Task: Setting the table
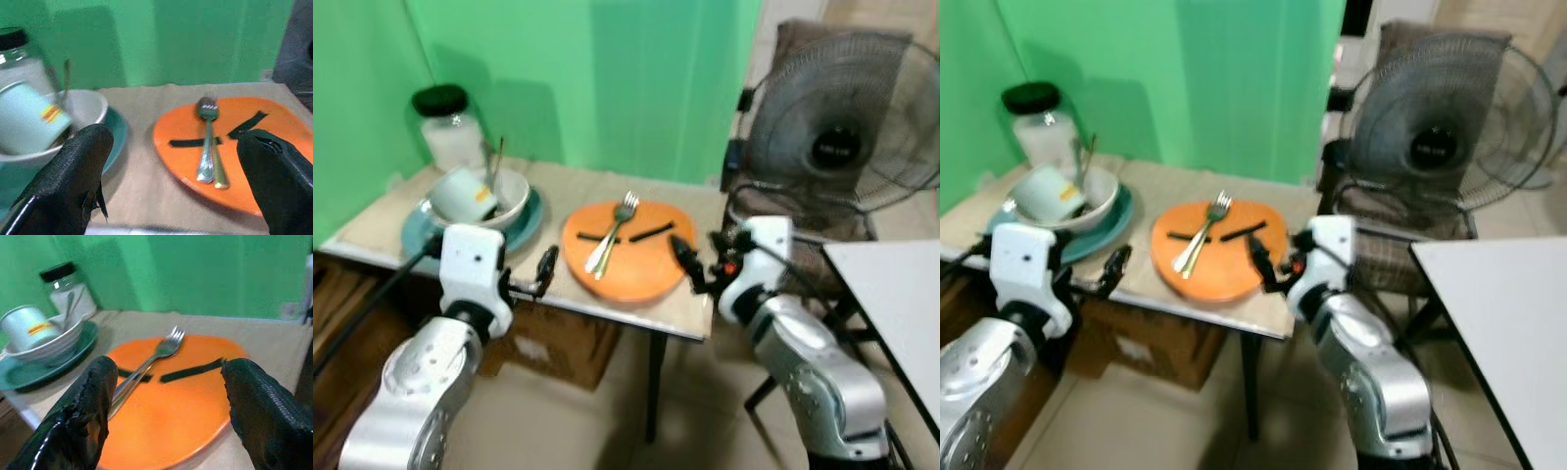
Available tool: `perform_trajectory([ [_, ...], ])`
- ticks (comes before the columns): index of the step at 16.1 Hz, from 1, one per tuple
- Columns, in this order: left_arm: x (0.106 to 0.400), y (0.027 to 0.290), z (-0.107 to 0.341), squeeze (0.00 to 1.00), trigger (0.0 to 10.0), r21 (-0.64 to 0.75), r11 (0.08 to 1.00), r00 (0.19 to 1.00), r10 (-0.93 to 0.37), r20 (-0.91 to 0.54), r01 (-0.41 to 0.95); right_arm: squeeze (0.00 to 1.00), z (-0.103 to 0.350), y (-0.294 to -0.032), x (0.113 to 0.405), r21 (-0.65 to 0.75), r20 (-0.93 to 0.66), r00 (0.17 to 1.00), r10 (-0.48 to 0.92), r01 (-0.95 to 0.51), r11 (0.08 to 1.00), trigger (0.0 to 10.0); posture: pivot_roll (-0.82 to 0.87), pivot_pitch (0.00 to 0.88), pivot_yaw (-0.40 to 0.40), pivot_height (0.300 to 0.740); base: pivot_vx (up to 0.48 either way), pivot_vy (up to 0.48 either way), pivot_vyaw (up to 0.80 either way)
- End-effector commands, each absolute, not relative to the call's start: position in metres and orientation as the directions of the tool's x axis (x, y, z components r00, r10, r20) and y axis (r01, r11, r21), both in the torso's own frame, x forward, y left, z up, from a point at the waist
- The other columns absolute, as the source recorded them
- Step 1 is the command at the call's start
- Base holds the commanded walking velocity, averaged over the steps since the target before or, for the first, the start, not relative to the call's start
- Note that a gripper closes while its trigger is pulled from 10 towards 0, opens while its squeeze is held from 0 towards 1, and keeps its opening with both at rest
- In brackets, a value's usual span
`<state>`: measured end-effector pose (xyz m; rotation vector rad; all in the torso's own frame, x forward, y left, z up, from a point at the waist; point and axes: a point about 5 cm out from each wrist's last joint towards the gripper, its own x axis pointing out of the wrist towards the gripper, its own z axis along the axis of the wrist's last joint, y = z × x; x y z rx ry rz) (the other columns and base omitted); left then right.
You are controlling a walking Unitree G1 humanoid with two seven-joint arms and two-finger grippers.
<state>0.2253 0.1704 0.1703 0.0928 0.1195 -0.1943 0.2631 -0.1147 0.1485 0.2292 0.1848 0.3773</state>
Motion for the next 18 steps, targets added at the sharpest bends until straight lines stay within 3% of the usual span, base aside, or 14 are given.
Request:
perform_trajectory([
  [1, 0.224, 0.165, 0.171, 0.00, 10.0, 0.071, 0.971, 0.968, -0.218, -0.123, 0.227, 0.00, 0.150, -0.123, 0.263, 0.238, -0.136, 0.925, 0.356, -0.318, 0.918, 10.0, 0.00, 0.017, 0.048, 0.740, 0.289, 0.000, 0.00],
  [3, 0.225, 0.165, 0.170, 0.00, 10.0, 0.072, 0.971, 0.968, -0.216, -0.126, 0.227, 0.00, 0.150, -0.124, 0.263, 0.237, -0.137, 0.924, 0.356, -0.318, 0.918, 10.0, 0.00, 0.015, 0.048, 0.740, 0.289, 0.000, 0.00],
  [7, 0.229, 0.166, 0.172, 0.00, 10.0, 0.070, 0.973, 0.970, -0.212, -0.118, 0.221, 0.00, 0.149, -0.126, 0.262, 0.250, -0.152, 0.926, 0.345, -0.302, 0.920, 10.0, -0.01, 0.006, 0.054, 0.740, 0.291, 0.000, -0.74],
  [14, 0.232, 0.159, 0.163, 0.00, 10.0, 0.061, 0.965, 0.961, -0.244, -0.128, 0.253, 0.00, 0.147, -0.133, 0.260, 0.215, -0.152, 0.933, 0.328, -0.292, 0.932, 10.0, -0.05, 0.000, 0.051, 0.740, 0.288, 0.000, 0.00],
  [18, 0.240, 0.157, 0.157, 0.00, 10.0, 0.067, 0.964, 0.956, -0.245, -0.163, 0.259, 0.00, 0.146, -0.137, 0.264, 0.215, -0.141, 0.936, 0.323, -0.289, 0.933, 10.0, 0.00, 0.000, 0.046, 0.740, 0.000, 0.000, 0.00],
])
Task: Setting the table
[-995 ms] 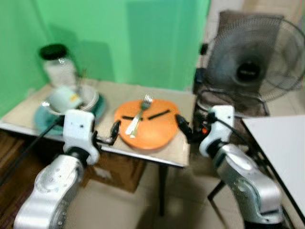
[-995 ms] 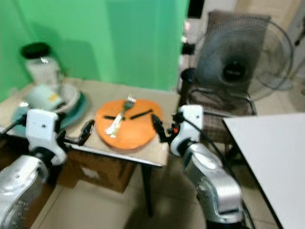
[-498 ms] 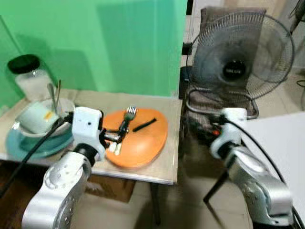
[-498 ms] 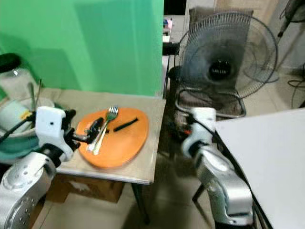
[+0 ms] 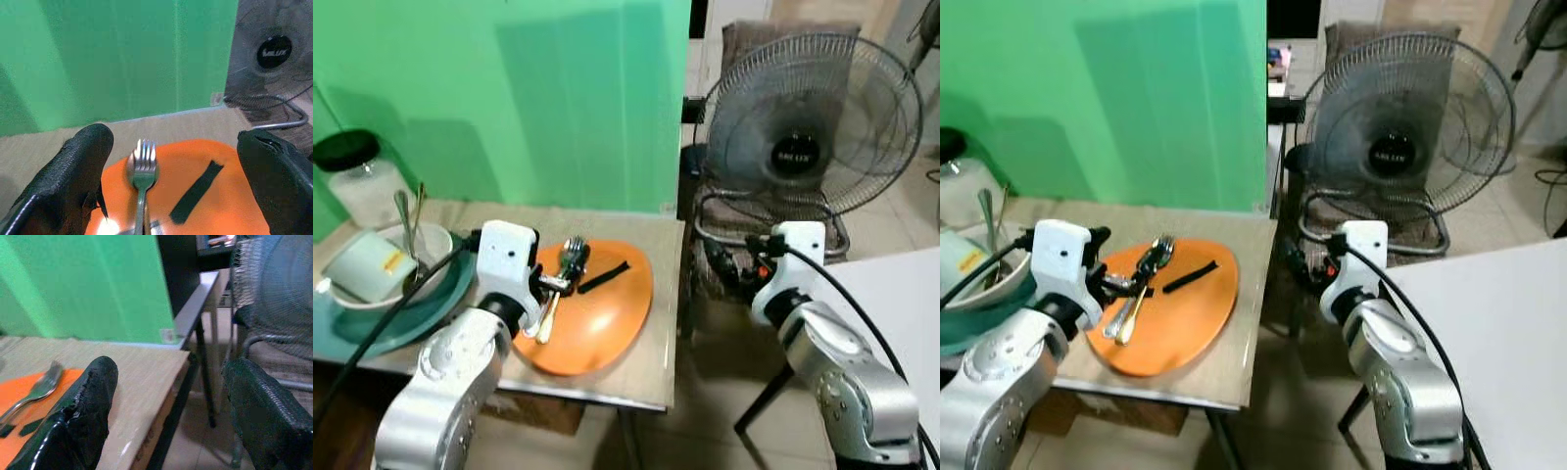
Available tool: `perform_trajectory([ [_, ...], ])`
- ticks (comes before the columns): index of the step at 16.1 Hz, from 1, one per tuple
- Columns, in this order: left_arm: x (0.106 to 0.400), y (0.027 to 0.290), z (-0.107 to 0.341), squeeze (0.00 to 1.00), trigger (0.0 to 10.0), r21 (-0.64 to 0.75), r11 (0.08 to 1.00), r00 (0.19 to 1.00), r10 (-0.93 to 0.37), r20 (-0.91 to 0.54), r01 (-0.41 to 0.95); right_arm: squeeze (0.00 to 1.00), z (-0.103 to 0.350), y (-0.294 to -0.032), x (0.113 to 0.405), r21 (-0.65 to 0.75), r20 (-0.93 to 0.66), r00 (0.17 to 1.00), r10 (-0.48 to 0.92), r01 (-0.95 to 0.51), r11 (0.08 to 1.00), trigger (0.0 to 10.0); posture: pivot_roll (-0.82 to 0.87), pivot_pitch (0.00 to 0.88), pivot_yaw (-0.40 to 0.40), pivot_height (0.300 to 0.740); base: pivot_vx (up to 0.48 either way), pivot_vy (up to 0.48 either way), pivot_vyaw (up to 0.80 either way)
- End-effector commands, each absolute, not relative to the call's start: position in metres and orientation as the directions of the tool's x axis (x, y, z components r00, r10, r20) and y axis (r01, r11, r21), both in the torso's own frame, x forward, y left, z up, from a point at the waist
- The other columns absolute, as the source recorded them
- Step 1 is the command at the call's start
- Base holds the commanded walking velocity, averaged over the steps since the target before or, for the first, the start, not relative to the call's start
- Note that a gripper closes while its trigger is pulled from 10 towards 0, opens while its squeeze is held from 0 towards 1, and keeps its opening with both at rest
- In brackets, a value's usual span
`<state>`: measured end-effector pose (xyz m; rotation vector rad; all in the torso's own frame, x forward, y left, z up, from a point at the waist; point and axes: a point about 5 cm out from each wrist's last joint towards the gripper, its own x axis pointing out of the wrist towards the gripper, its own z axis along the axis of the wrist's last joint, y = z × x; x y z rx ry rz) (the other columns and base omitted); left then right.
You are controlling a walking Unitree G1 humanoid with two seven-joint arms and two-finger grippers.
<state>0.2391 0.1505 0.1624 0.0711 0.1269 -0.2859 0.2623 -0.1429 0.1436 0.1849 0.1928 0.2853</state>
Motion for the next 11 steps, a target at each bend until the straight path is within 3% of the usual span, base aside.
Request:
perform_trajectory([
  [1, 0.241, 0.160, 0.156, 0.89, 10.0, 0.048, 0.969, 0.955, -0.231, -0.187, 0.244, 0.00, 0.146, -0.137, 0.267, 0.201, -0.147, 0.932, 0.331, -0.299, 0.933, 10.0, 0.00, 0.000, 0.051, 0.740, 0.000, 0.000, 0.00],
  [2, 0.246, 0.161, 0.153, 1.00, 10.0, 0.038, 0.959, 0.936, -0.267, -0.228, 0.282, 0.00, 0.146, -0.138, 0.273, 0.159, -0.171, 0.927, 0.334, -0.309, 0.938, 10.0, 0.01, 0.000, 0.038, 0.740, 0.000, 0.000, 0.00],
  [4, 0.258, 0.164, 0.148, 1.00, 10.0, 0.056, 0.942, 0.907, -0.300, -0.296, 0.330, 0.00, 0.142, -0.144, 0.279, 0.114, -0.234, 0.906, 0.353, -0.335, 0.935, 10.0, 0.01, 0.000, 0.041, 0.740, 0.000, 0.000, 0.00],
  [5, 0.264, 0.168, 0.148, 0.22, 10.0, 0.064, 0.941, 0.903, -0.296, -0.310, 0.331, 0.00, 0.144, -0.146, 0.280, 0.100, -0.240, 0.895, 0.376, -0.362, 0.927, 10.0, -0.01, 0.000, 0.050, 0.740, 0.000, 0.000, 0.00],
  [6, 0.272, 0.174, 0.146, 0.00, 10.0, 0.089, 0.935, 0.893, -0.297, -0.338, 0.344, 0.00, 0.150, -0.149, 0.279, 0.053, -0.232, 0.878, 0.419, -0.418, 0.907, 10.0, -0.03, 0.000, 0.064, 0.740, 0.000, 0.000, 0.00],
  [9, 0.280, 0.172, 0.133, 0.00, 10.0, 0.055, 0.904, 0.833, -0.366, -0.414, 0.424, 0.00, 0.154, -0.152, 0.273, -0.019, -0.267, 0.814, 0.515, -0.539, 0.842, 10.0, -0.05, 0.000, 0.070, 0.740, 0.000, 0.000, 0.00],
  [10, 0.283, 0.170, 0.131, 0.00, 4.1, 0.049, 0.901, 0.827, -0.372, -0.422, 0.431, 0.00, 0.155, -0.153, 0.272, -0.016, -0.273, 0.798, 0.538, -0.563, 0.826, 10.0, -0.05, 0.000, 0.065, 0.740, 0.000, 0.000, 0.00],
  [11, 0.287, 0.168, 0.128, 0.00, 0.0, 0.035, 0.896, 0.814, -0.385, -0.435, 0.442, 0.00, 0.157, -0.153, 0.270, -0.010, -0.277, 0.769, 0.576, -0.602, 0.798, 10.0, -0.05, 0.000, 0.064, 0.740, 0.000, 0.000, 0.00],
])
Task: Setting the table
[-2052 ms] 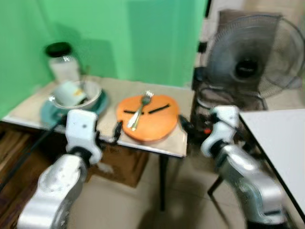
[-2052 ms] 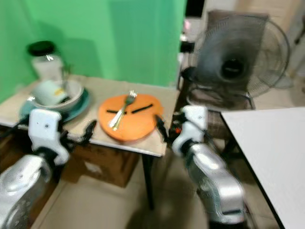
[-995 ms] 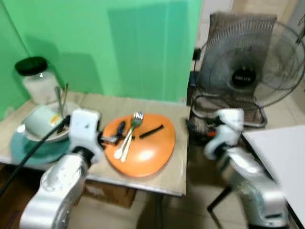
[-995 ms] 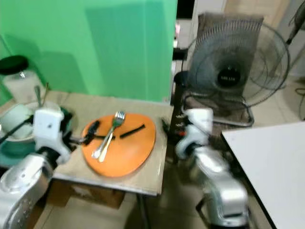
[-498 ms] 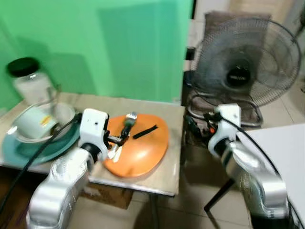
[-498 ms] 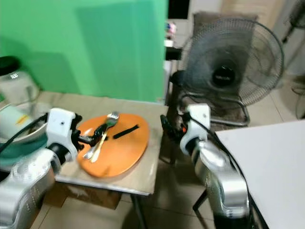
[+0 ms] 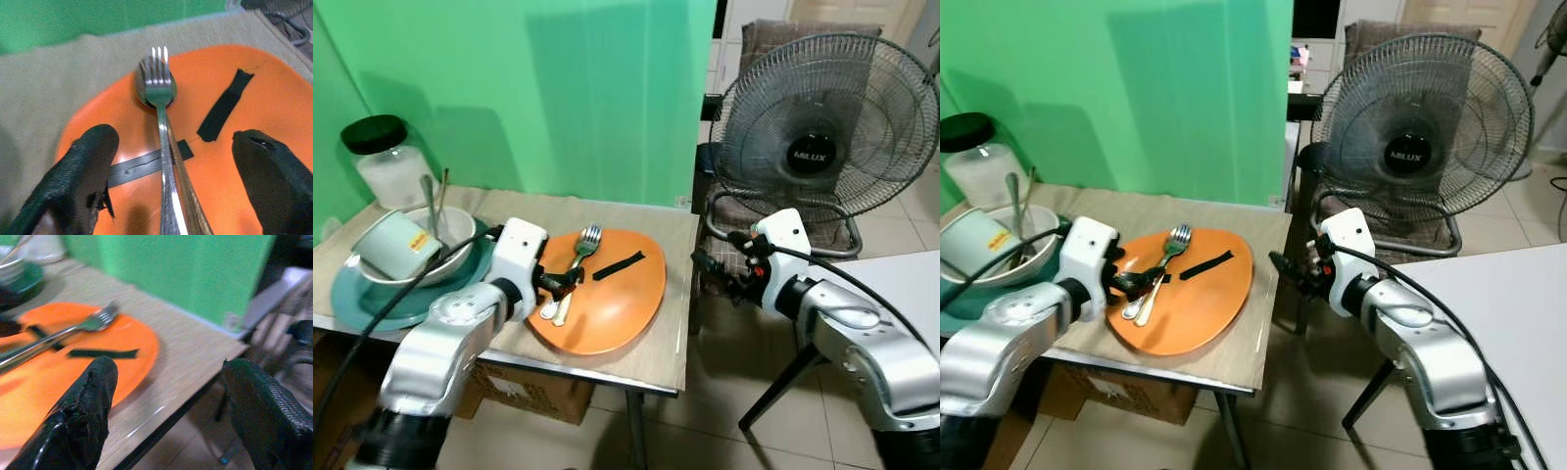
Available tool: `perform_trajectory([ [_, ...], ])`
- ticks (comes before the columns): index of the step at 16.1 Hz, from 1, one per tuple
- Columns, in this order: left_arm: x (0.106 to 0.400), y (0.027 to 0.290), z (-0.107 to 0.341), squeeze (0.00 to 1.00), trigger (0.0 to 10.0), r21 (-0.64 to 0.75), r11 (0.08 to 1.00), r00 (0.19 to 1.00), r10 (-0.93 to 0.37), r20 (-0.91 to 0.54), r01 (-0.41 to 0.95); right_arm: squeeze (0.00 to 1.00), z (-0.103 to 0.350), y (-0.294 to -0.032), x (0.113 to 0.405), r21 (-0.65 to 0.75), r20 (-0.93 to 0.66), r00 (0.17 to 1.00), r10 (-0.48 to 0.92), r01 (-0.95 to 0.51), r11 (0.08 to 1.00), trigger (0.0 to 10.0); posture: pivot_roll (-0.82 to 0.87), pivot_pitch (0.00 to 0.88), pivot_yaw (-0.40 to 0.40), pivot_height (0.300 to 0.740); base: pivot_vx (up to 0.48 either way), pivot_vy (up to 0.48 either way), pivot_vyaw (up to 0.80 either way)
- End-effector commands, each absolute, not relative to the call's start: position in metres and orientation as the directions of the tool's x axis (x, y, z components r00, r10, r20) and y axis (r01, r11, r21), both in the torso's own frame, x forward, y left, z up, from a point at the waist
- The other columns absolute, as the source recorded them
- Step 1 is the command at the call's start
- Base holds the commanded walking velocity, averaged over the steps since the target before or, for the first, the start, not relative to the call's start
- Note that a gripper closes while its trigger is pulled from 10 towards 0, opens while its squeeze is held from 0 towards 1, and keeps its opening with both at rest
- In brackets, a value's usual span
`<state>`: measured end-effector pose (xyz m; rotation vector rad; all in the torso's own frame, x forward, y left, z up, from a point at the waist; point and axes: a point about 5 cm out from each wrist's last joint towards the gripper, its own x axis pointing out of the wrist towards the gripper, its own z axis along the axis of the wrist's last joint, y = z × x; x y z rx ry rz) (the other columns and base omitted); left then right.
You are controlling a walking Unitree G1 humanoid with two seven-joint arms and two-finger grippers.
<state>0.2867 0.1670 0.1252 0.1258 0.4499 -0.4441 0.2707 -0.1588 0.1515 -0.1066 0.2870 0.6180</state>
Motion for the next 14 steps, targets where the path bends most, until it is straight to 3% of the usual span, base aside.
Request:
perform_trajectory([
  [1, 0.290, 0.167, 0.125, 0.00, 0.0, 0.013, 0.887, 0.794, -0.407, -0.452, 0.462, 0.00, 0.158, -0.152, 0.268, -0.003, -0.286, 0.730, 0.620, -0.648, 0.762, 10.0, -0.06, 0.000, 0.061, 0.740, 0.000, 0.000, 0.00],
  [6, 0.303, 0.180, 0.119, 0.00, 0.0, 0.032, 0.865, 0.768, -0.428, -0.477, 0.501, 0.00, 0.159, -0.146, 0.252, 0.014, -0.345, 0.532, 0.773, -0.821, 0.571, 10.0, -0.06, 0.000, 0.063, 0.740, 0.000, 0.000, 0.00],
  [14, 0.321, 0.187, 0.106, 0.00, 0.0, 0.053, 0.784, 0.674, -0.494, -0.549, 0.619, 0.00, 0.155, -0.147, 0.249, -0.005, -0.357, 0.532, 0.768, -0.823, 0.568, 10.0, -0.08, 0.000, 0.103, 0.740, 0.000, 0.000, 0.00],
])
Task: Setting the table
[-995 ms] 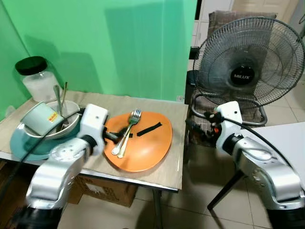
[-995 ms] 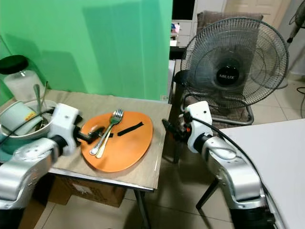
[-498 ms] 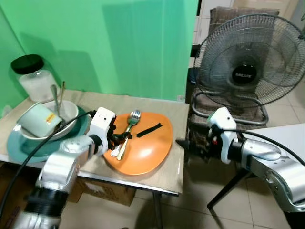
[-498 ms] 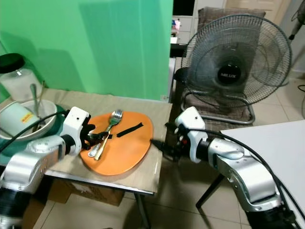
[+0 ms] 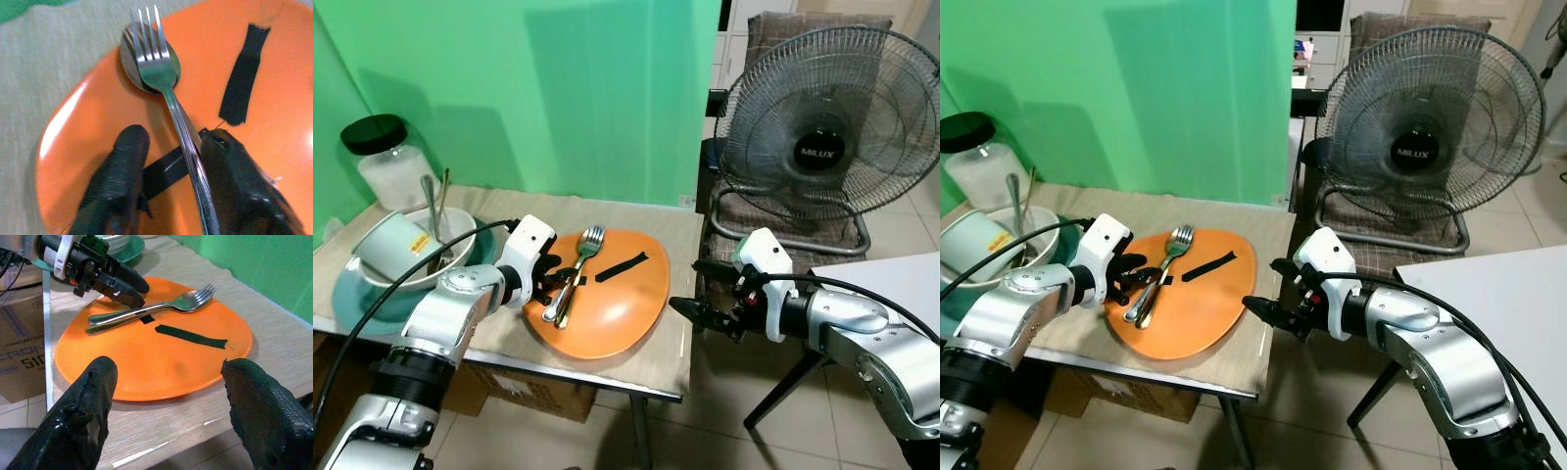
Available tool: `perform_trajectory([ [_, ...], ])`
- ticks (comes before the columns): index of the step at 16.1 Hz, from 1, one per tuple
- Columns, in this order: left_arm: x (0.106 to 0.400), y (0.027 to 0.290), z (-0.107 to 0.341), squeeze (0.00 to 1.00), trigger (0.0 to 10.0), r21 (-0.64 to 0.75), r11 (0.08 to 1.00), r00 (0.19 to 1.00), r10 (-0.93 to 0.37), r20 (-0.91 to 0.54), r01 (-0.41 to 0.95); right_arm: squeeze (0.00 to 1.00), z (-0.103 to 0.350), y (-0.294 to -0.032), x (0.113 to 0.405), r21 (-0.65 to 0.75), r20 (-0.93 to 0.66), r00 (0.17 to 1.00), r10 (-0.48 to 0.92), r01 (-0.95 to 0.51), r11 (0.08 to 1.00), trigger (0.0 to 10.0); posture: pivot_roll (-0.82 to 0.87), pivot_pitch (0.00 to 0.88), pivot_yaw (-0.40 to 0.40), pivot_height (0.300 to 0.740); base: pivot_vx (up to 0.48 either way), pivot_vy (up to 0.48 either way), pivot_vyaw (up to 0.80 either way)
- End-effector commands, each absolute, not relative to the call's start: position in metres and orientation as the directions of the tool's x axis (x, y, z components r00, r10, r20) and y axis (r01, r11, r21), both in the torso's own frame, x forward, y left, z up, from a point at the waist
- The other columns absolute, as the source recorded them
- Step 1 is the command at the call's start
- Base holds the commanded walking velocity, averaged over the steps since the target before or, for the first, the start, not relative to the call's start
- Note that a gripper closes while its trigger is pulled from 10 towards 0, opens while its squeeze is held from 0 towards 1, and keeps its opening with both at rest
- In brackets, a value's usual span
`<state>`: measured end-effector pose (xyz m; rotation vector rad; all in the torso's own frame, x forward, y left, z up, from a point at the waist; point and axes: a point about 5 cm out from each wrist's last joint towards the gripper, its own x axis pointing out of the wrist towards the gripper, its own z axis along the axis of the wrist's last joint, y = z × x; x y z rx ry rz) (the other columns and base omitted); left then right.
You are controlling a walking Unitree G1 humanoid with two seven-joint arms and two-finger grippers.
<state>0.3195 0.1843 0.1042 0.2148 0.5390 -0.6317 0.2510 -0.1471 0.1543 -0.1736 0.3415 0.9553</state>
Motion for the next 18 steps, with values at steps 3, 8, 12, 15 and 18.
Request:
perform_trajectory([
  [3, 0.324, 0.189, 0.104, 0.00, 0.0, 0.051, 0.769, 0.651, -0.502, -0.569, 0.637, 0.00, 0.155, -0.147, 0.249, -0.002, -0.354, 0.532, 0.769, -0.823, 0.568, 10.0, -0.08, 0.000, 0.108, 0.740, 0.000, 0.000, 0.00],
  [8, 0.325, 0.193, 0.101, 0.00, 0.0, 0.031, 0.755, 0.624, -0.518, -0.584, 0.655, 0.00, 0.154, -0.145, 0.248, 0.004, -0.358, 0.517, 0.777, -0.832, 0.555, 10.0, -0.07, 0.000, 0.111, 0.740, 0.000, 0.000, 0.00],
  [12, 0.328, 0.197, 0.104, 0.00, 0.0, 0.024, 0.745, 0.607, -0.524, -0.598, 0.666, 0.00, 0.154, -0.142, 0.249, 0.005, -0.346, 0.524, 0.778, -0.829, 0.560, 10.0, -0.07, 0.000, 0.132, 0.740, 0.000, 0.000, 0.00],
  [15, 0.330, 0.198, 0.105, 0.00, 0.0, 0.033, 0.738, 0.601, -0.522, -0.605, 0.674, 0.00, 0.151, -0.141, 0.246, 0.014, -0.353, 0.516, 0.781, -0.831, 0.556, 10.0, -0.06, 0.000, 0.124, 0.740, 0.000, 0.000, 0.00],
  [18, 0.331, 0.199, 0.105, 0.00, 0.0, 0.033, 0.736, 0.597, -0.522, -0.609, 0.677, 0.00, 0.150, -0.139, 0.247, 0.015, -0.352, 0.515, 0.782, -0.832, 0.554, 10.0, -0.06, 0.000, 0.126, 0.740, 0.000, 0.000, 0.00],
])
